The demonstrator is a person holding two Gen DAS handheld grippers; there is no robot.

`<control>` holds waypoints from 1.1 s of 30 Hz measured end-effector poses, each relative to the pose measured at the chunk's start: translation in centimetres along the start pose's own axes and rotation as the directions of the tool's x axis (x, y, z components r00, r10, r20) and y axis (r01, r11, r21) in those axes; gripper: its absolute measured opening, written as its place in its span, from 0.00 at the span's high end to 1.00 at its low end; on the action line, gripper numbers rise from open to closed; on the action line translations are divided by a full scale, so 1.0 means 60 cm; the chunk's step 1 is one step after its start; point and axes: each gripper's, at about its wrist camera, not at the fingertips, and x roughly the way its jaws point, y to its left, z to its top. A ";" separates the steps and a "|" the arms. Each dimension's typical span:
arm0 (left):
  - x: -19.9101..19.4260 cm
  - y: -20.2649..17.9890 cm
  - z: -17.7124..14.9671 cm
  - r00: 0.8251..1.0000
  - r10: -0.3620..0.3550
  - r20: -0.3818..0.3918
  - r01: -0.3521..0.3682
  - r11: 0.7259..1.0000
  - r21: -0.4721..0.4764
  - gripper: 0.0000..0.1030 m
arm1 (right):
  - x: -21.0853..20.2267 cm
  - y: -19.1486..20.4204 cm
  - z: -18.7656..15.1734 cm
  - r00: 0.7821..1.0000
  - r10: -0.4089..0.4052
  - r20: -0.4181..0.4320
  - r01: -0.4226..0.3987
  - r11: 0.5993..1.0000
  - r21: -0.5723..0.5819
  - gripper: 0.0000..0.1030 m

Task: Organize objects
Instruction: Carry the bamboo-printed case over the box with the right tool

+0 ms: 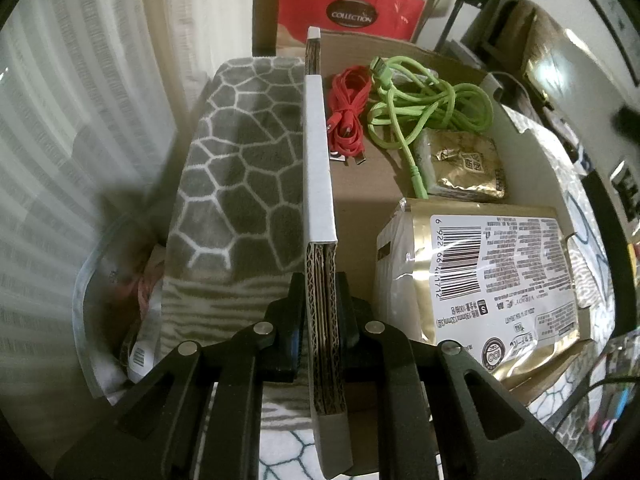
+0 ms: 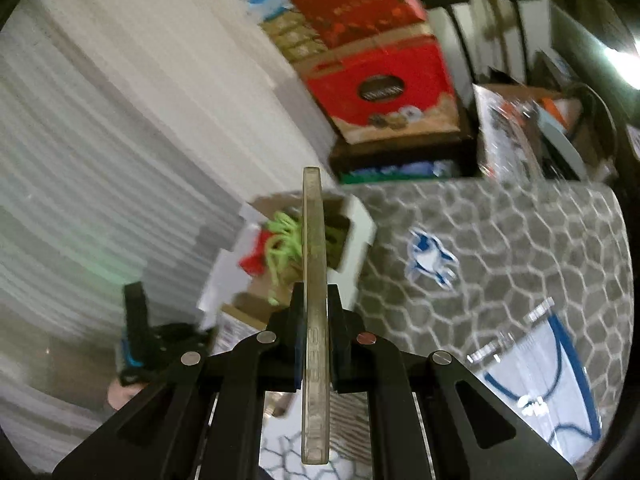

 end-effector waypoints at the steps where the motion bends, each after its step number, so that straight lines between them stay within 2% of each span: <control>1: 0.000 0.000 0.000 1.000 0.000 0.000 0.000 1.000 0.000 0.88 | 0.006 0.012 0.006 1.000 0.017 -0.007 -0.017 1.000 -0.025 0.92; 3: 0.000 0.001 0.000 1.000 -0.001 0.000 0.001 1.000 -0.001 0.88 | 0.026 0.033 0.017 0.999 0.046 -0.029 -0.048 0.997 -0.053 0.92; 12: 0.000 -0.001 0.000 1.000 -0.003 -0.002 0.003 1.000 -0.002 0.88 | 0.159 0.084 0.048 0.989 0.081 -0.128 -0.096 0.989 -0.117 0.92; 16: 0.000 0.002 -0.001 1.000 -0.012 0.001 0.012 1.000 -0.007 0.88 | 0.199 0.105 0.065 0.989 0.035 -0.145 -0.065 0.976 -0.208 0.92; 18: -0.001 0.000 -0.004 1.000 -0.015 0.002 0.015 1.000 -0.009 0.88 | 0.211 0.121 0.070 0.991 -0.029 -0.129 -0.008 0.961 -0.277 0.92; 20: -0.003 0.001 -0.005 1.000 -0.016 0.003 0.017 1.000 -0.010 0.88 | 0.218 0.138 0.073 0.989 -0.109 -0.102 0.067 0.934 -0.350 0.92; 22: -0.003 0.002 -0.005 1.000 -0.017 0.003 0.017 1.000 -0.010 0.88 | 0.218 0.154 0.073 0.986 -0.150 -0.076 0.107 0.907 -0.407 0.92; 27: -0.006 -0.001 -0.006 1.000 -0.019 0.004 0.020 1.000 -0.012 0.88 | 0.210 0.190 0.051 0.963 -0.268 0.038 0.241 0.782 -0.575 0.93; 30: -0.002 0.001 -0.001 1.000 -0.018 0.003 0.018 1.000 -0.014 0.88 | 0.210 0.188 0.045 0.959 -0.279 0.057 0.257 0.760 -0.597 0.93; 33: 0.001 0.003 0.002 1.000 -0.019 0.003 0.019 1.000 -0.015 0.88 | 0.216 0.190 0.029 0.965 -0.256 0.052 0.232 0.748 -0.622 0.93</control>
